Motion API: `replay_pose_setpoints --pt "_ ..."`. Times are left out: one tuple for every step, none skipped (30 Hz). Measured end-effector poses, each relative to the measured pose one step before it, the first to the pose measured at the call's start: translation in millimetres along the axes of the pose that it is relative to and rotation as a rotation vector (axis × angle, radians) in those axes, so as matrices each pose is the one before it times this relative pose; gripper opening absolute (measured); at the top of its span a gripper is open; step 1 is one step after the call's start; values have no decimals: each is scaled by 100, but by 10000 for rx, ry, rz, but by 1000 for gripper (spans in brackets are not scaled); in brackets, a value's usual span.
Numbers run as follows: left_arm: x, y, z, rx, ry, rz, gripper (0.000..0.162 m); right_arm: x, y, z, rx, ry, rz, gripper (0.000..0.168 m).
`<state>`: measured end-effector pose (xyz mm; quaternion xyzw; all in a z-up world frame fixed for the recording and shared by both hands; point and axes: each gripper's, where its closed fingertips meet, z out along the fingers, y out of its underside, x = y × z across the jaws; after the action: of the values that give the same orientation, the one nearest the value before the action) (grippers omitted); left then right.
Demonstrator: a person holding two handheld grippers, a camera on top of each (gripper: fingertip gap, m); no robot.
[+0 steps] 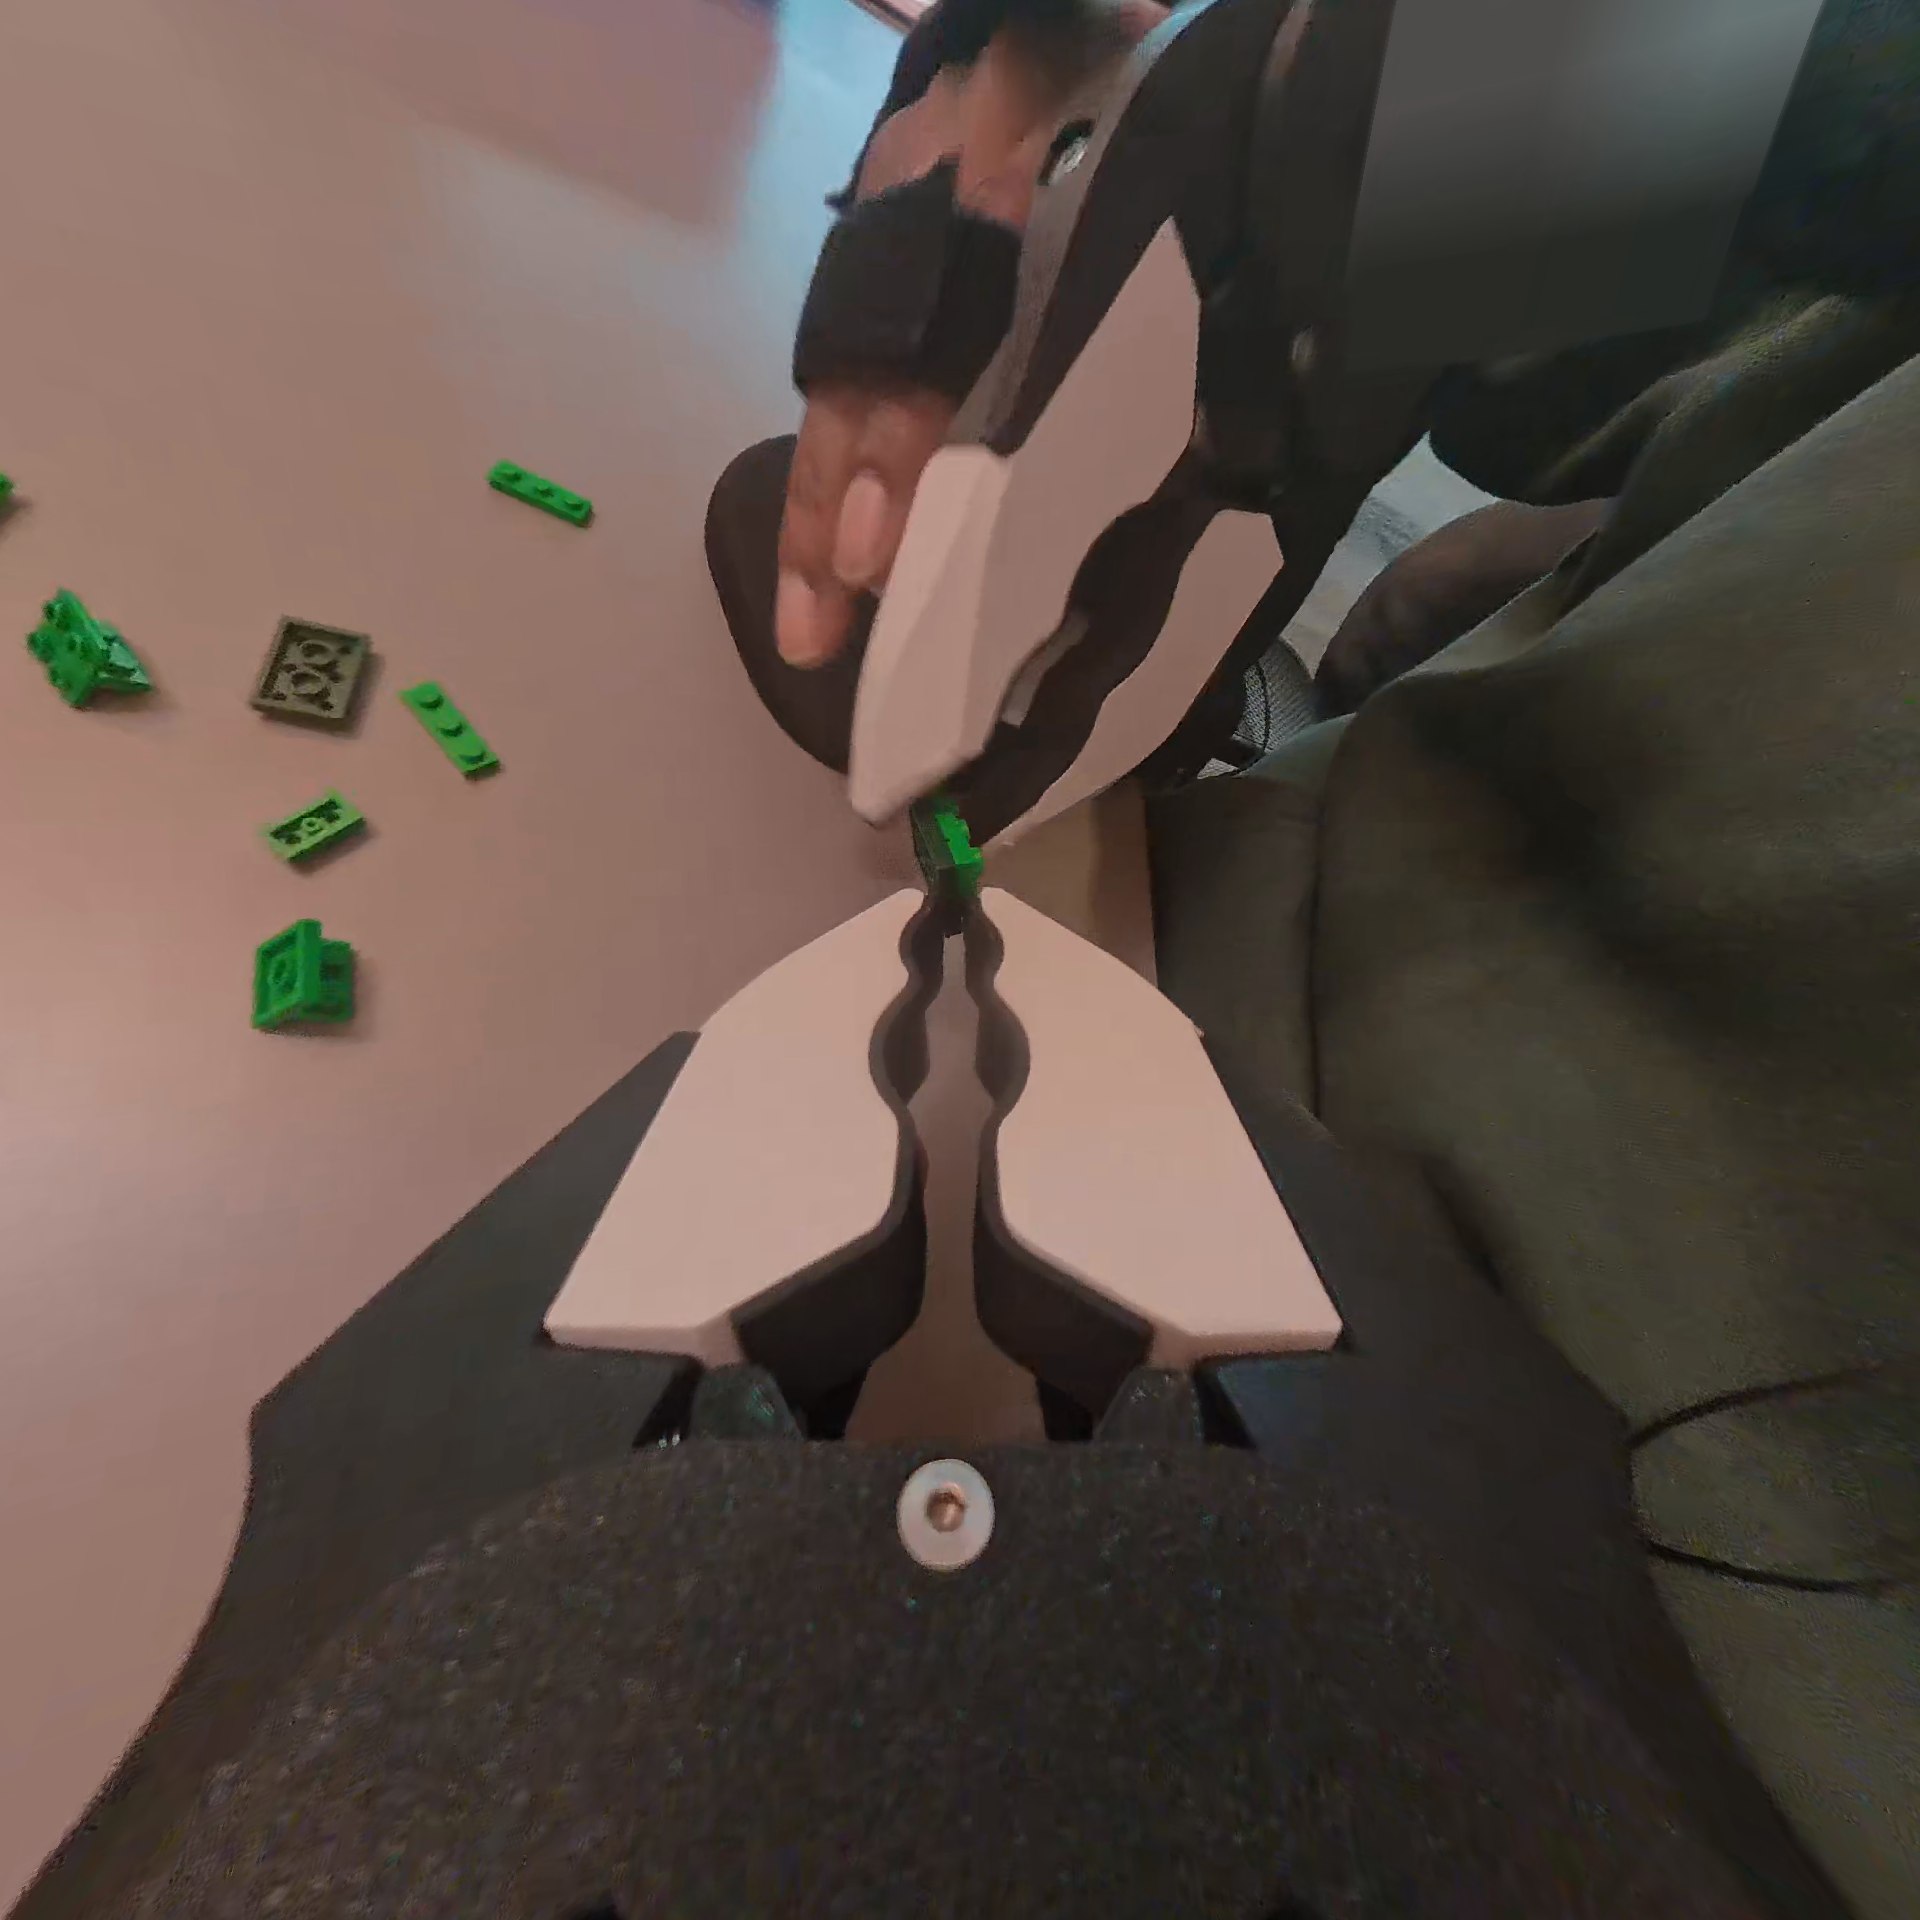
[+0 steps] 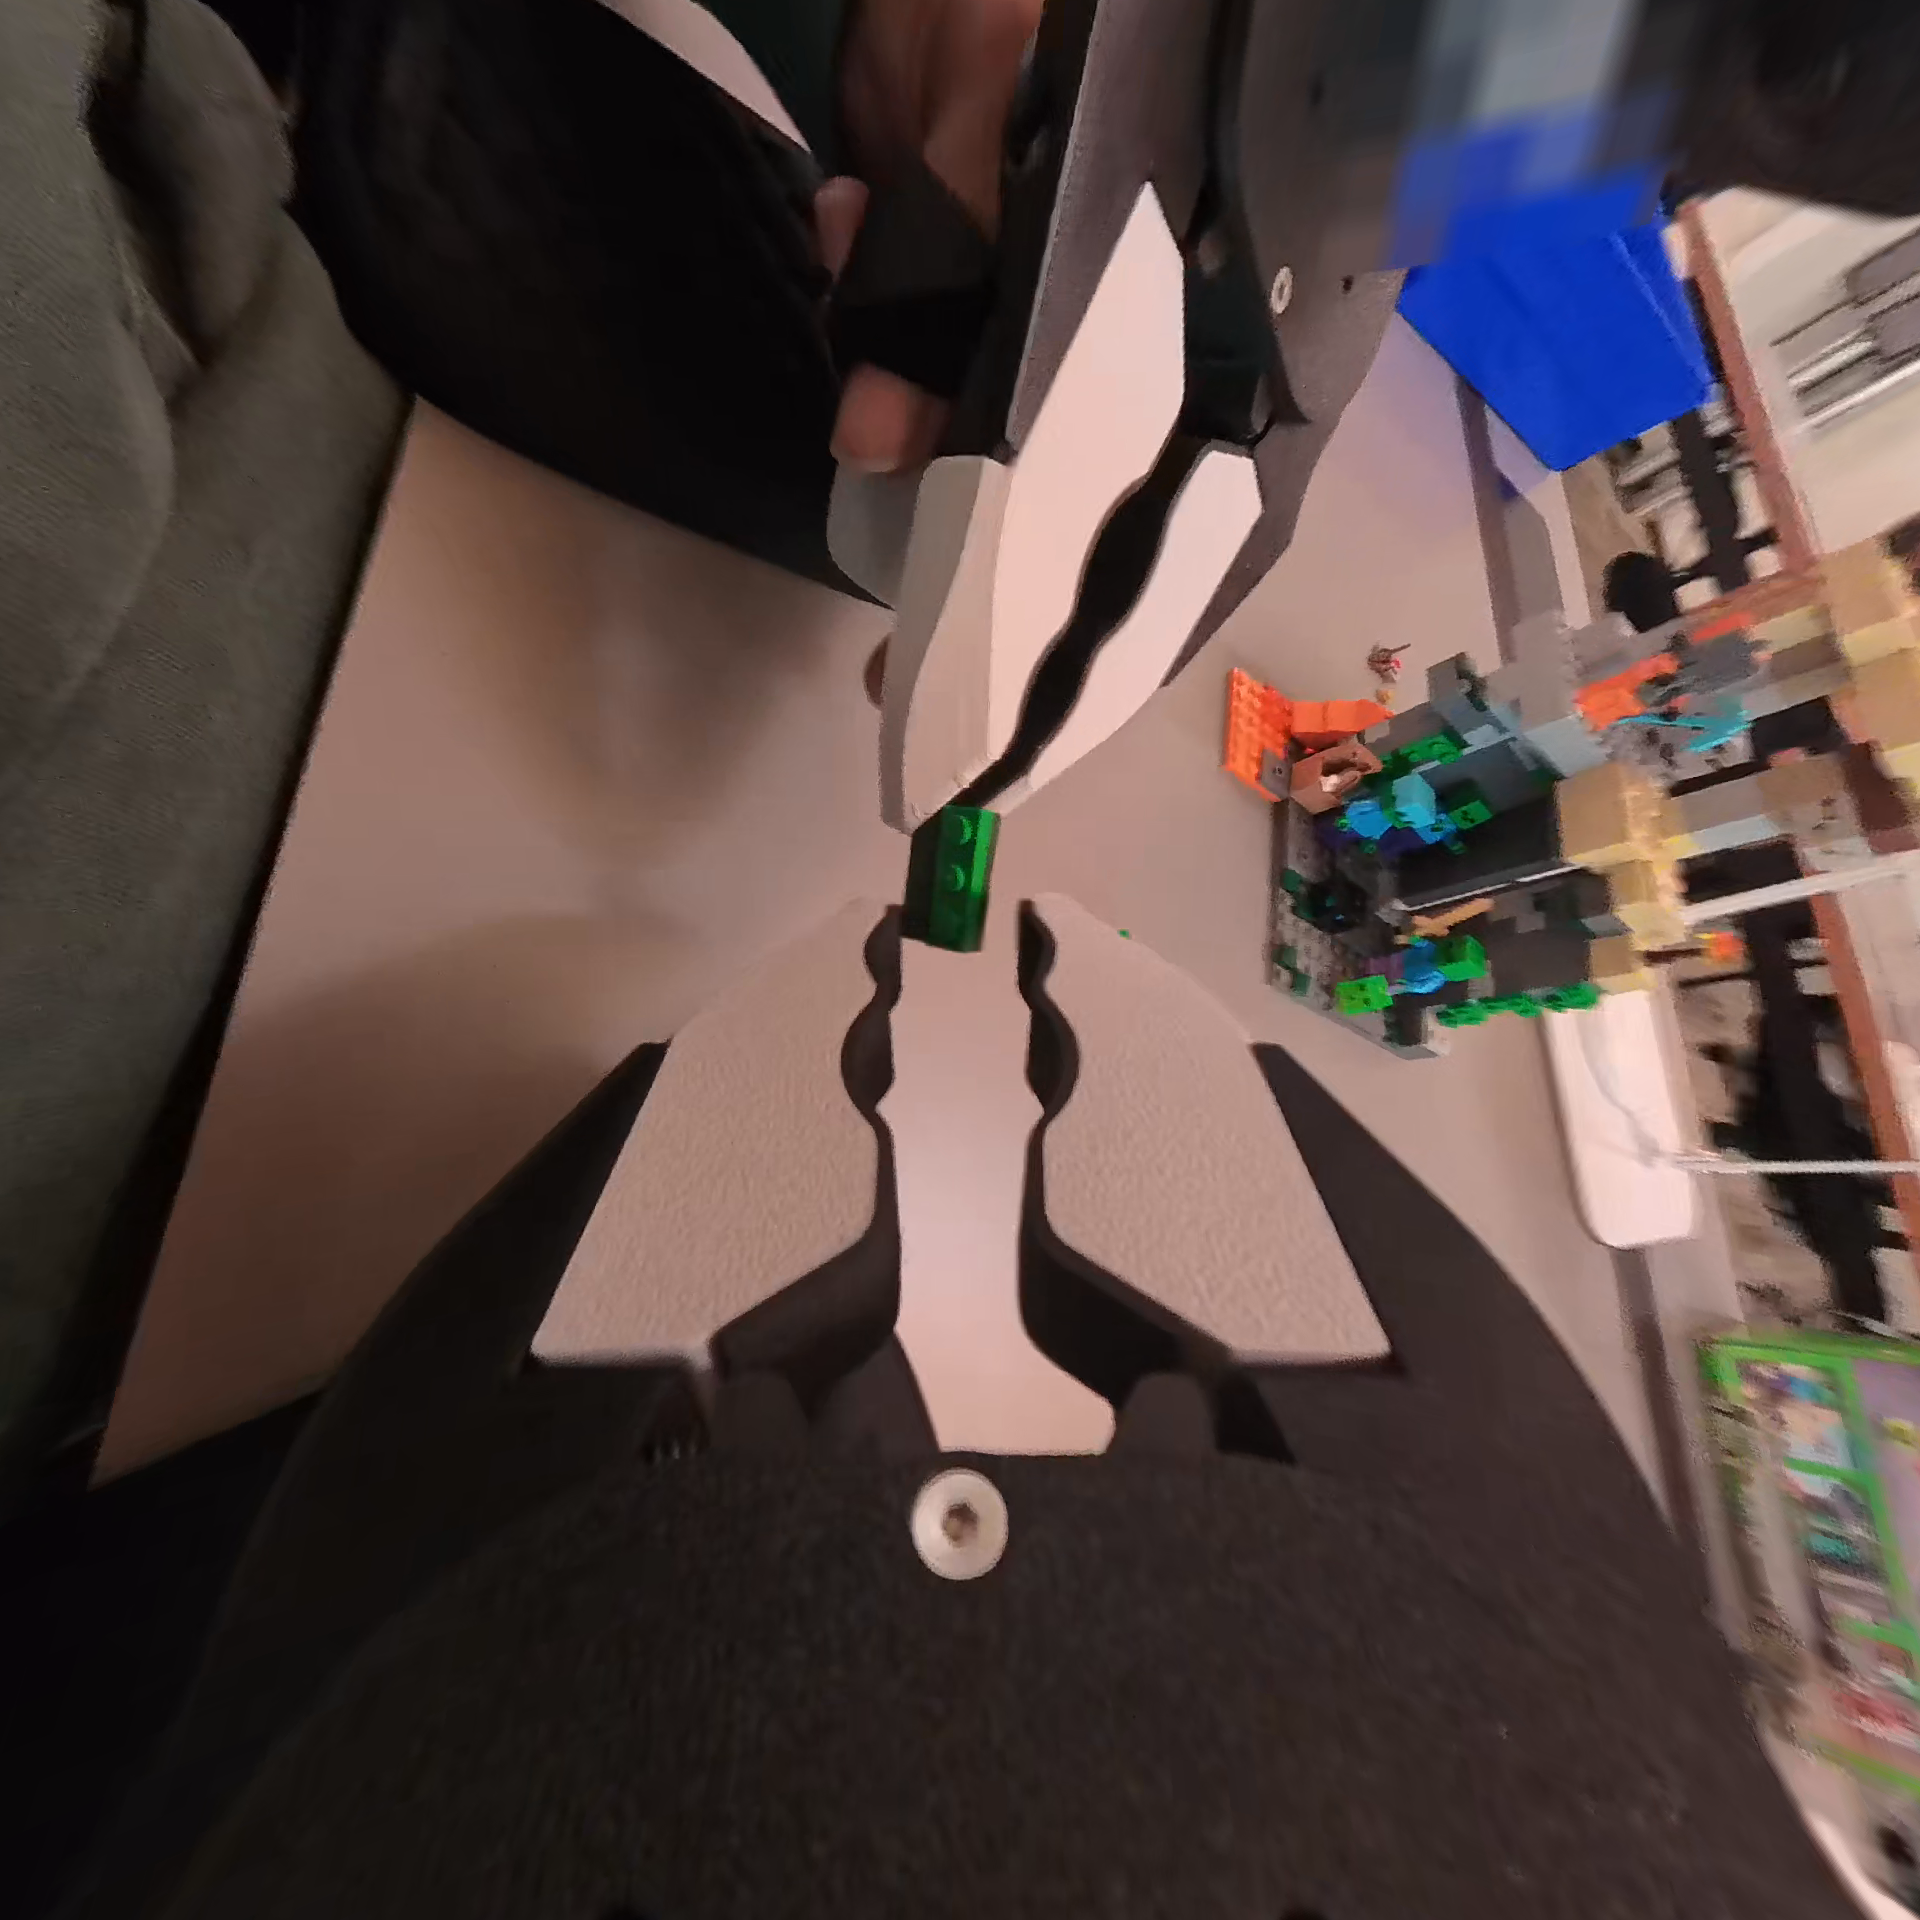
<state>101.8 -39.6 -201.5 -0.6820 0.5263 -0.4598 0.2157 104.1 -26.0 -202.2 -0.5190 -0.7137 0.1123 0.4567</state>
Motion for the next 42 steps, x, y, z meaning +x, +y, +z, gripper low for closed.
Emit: replay_pose_setpoints --pt "103 41 34 -93 25 66 4 -247 -53 -32 149 -392 431 15" --pt "93 -17 11 8 7 52 4 -65 -83 -74 194 -302 508 14" --pt "86 -96 -57 112 1 32 4 -13 -138 -97 246 -275 628 13" --pt "85 -161 -117 161 -8 76 4 -12 -187 -91 283 -282 745 13" --pt "34 -178 -136 178 -97 231 5 -29 -192 -81 314 -311 840 13" --pt "4 -208 -160 180 -205 371 7 13 -170 -100 314 -307 898 13" --pt "-121 -204 -197 146 -347 431 12 108 -186 -140 330 -260 916 13" --pt "-232 -213 -213 138 -444 458 18 147 -287 -184 381 -243 975 13" --pt "-260 -329 -245 211 -492 477 22 101 -449 -203 470 -282 1064 13" --pt "-195 -447 -220 295 -470 504 27 17 -602 -196 551 -327 1147 13" --pt "-163 -461 -187 288 -485 513 30 -26 -669 -153 576 -333 1214 13" --pt "-193 -468 -167 282 -523 515 32 -118 -695 -92 586 -366 1213 13" --pt "-177 -545 -142 339 -514 525 34 -259 -630 -41 549 -422 1149 13" --pt "-247 -530 -134 323 -550 530 35 -335 -491 25 475 -449 1064 12" --pt "-214 -417 -86 209 -527 581 35 -347 -376 94 417 -429 960 12" --pt "-246 -362 -53 158 -517 569 36 -320 -220 140 321 -385 836 12" --pt "-319 -340 -46 120 -516 475 36 -353 -95 201 235 -374 682 12" --pt "-136 -336 -25 118 -311 383 36 -348 -27 216 207 -342 511 12" --pt "-61 -333 -10 110 -210 240 35 -248 32 236 165 -244 375 12" --pt "-11 -325 -28 127 -150 208 34 -118 82 220 111 -152 268 12" --pt "52 -204 -43 71 -66 199 29 -31 87 177 74 -105 184 13" --pt "-27 -104 -51 8 -92 181 25 17 47 107 72 -89 130 13" --pt "-47 69 -2 -93 -82 157 25 68 -17 30 81 -39 98 13" --pt "1 192 15 -158 -13 67 25 143 0 8 41 14 51 13" --pt "63 131 -15 -140 63 -29 25 119 51 -1 -3 15 -12 13" --pt "78 129 5 -137 89 -74 25 139 69 2 -59 60 -114 13" --pt "83 176 21 -127 105 -37 25 166 69 -29 -143 171 -358 13" --pt "86 132 32 -68 83 -33 25 172 43 -68 -198 289 -676 14" --pt "139 98 20 -19 155 -111 25 119 23 -123 -246 349 -891 15" --pt "136 62 -35 10 237 -228 25 27 36 -152 -324 325 -998 15" --pt "168 7 -78 46 339 -340 25 -69 58 -191 -383 295 -1080 16" --pt "-50 -4 -109 66 210 -369 25 14 37 -202 -388 379 -1064 16" --pt "-194 -63 -138 125 99 -326 25 178 -45 -186 -322 500 -943 15" --pt "-41 -12 -86 56 185 -299 25 161 -145 -123 -222 460 -740 16" --pt "26 2 -51 6 153 -194 25 -21 -196 -26 -131 278 -411 16" --pt "-45 -7 -2 -5 3 34 25 -181 -260 54 -12 52 -39 17" --pt "27 112 49 -122 -10 175 25 -60 -243 89 68 0 306 17" --pt "14 101 97 -135 -55 222 25 336 -143 81 61 150 506 16" --pt "94 16 113 -90 -23 215 25 398 -60 66 48 120 487 15" --pt "30 44 120 -141 -67 201 25 240 4 35 30 -6 463 13" --pt "-63 92 122 -175 -158 329 25 252 53 25 -9 46 438 12" --pt "-42 104 103 -194 -155 355 25 287 152 65 -88 144 222 11"
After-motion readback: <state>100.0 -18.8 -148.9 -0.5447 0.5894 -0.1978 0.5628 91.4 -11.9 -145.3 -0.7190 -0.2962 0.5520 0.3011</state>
